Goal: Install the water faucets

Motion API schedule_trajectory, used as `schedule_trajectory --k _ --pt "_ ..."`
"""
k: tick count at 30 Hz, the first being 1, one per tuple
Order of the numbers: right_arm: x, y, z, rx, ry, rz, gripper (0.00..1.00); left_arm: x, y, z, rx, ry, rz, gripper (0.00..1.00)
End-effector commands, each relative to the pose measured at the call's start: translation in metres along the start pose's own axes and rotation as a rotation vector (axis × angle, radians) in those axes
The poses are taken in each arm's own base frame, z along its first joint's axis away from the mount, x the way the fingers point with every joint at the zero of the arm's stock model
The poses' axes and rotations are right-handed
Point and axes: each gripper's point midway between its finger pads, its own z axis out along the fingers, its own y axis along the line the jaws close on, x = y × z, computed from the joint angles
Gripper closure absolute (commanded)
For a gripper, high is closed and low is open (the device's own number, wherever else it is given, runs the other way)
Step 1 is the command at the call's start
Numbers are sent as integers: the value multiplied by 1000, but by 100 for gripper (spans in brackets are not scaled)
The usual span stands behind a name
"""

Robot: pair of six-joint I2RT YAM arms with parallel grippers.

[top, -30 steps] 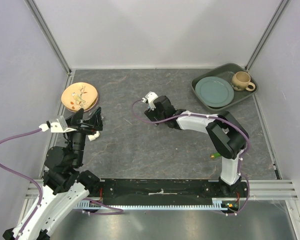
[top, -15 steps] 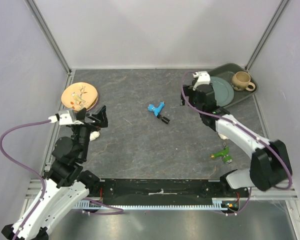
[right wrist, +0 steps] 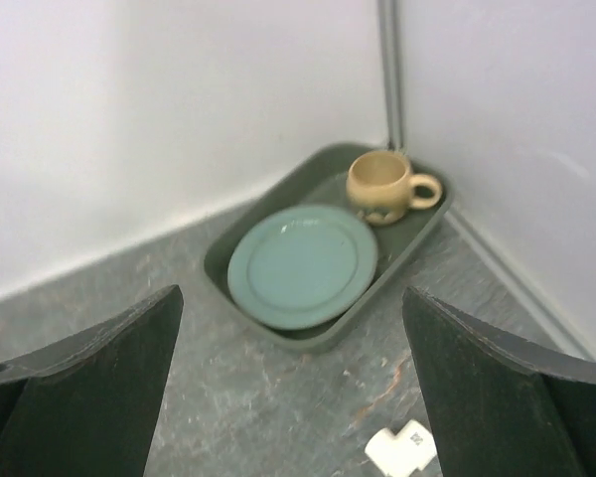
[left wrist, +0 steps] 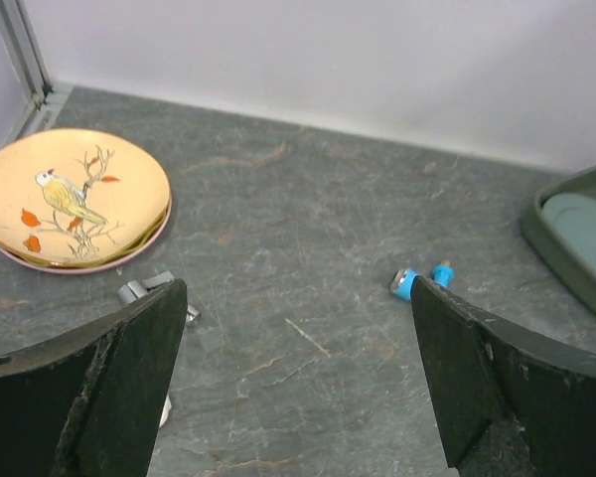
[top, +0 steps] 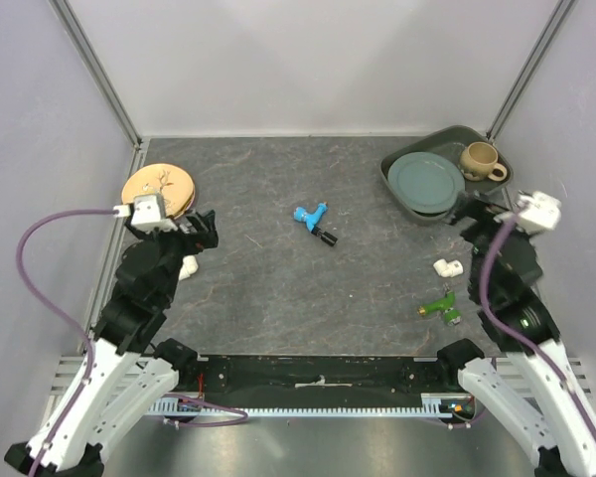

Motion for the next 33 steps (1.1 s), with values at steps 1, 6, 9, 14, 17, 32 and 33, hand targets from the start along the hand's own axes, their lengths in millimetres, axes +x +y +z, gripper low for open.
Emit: schedule_trajectory --k 1,6,9,14,17,32,33 --pt "-24 -47 -36 81 -88 6 2 -32 10 -23 2 -125 -28 1" --pt "-32 -68 -56 81 -149 -39 2 -45 25 -43 -26 -217 -58 1" --pt "-24 -76 -61 90 -158 -47 2 -54 30 -55 -18 -274 -85 0" --pt "-4 -83 -67 54 -224 -12 2 -47 13 -62 111 -309 -109 0" --pt "-11 -93 -78 61 -274 46 2 -47 8 -64 139 -309 -117 0" --pt "-11 -94 -77 73 -285 38 2 -30 1 -48 147 -236 -87 1" --pt "-10 -94 -76 74 -284 37 2 -29 0 -47 148 -230 -85 0"
